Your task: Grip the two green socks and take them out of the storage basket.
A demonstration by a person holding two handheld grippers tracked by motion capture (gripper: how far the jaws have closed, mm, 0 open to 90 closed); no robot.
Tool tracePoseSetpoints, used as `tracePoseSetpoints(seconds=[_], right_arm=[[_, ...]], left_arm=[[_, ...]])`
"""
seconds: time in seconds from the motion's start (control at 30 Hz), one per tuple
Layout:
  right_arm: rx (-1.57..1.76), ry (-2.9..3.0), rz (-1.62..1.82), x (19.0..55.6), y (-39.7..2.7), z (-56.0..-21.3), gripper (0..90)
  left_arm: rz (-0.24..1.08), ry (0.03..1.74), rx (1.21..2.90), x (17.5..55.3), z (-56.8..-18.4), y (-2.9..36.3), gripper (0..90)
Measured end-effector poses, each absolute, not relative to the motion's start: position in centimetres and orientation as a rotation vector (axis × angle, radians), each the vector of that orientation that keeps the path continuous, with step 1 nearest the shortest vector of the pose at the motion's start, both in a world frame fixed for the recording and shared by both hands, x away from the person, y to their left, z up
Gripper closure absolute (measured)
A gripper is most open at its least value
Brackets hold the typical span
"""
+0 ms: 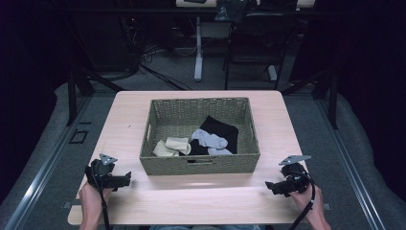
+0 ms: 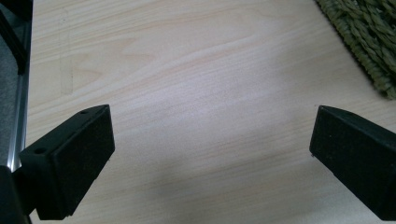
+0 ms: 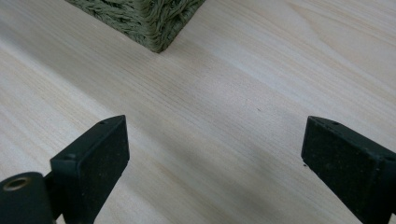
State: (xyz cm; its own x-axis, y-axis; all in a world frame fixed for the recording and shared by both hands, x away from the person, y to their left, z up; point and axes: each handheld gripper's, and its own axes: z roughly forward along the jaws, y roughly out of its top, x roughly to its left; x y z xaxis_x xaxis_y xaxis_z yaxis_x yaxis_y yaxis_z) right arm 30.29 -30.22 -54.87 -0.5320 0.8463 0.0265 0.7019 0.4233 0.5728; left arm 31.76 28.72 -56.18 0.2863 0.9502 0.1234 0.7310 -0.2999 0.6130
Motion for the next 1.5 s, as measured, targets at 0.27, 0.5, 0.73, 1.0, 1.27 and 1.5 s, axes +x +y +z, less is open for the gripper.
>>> tracePoseSetpoints(seconds=[0.27, 0.5, 0.73, 1.0, 1.27, 1.5], right_arm=[[1.356, 2.416, 0.784, 30.3, -30.3, -54.9, 7.1], [1.341, 2.420, 0.779, 30.4, -29.9, -54.9, 7.1], [1.340, 2.436, 0.776, 30.7, -29.8, -55.1, 7.1], [1.341, 2.423, 0.779, 30.5, -29.9, -55.0, 7.1], [1.338, 2.424, 0.767, 30.4, -29.9, -55.0, 7.0], [1.347, 2.427, 0.769, 30.4, -30.0, -55.3, 7.1]], left_arm=[[0.652, 1.516, 2.105, 31.8, -56.3, 29.2, 0.0], [0.647, 1.502, 2.121, 31.6, -56.4, 29.2, 0.0], [0.639, 1.530, 2.104, 31.5, -56.0, 29.5, 0.0], [0.650, 1.490, 2.075, 31.5, -54.1, 29.1, 0.0], [0.641, 1.453, 2.086, 31.3, -52.9, 28.4, 0.0], [0.625, 1.434, 2.074, 31.1, -51.5, 28.1, 0.0]])
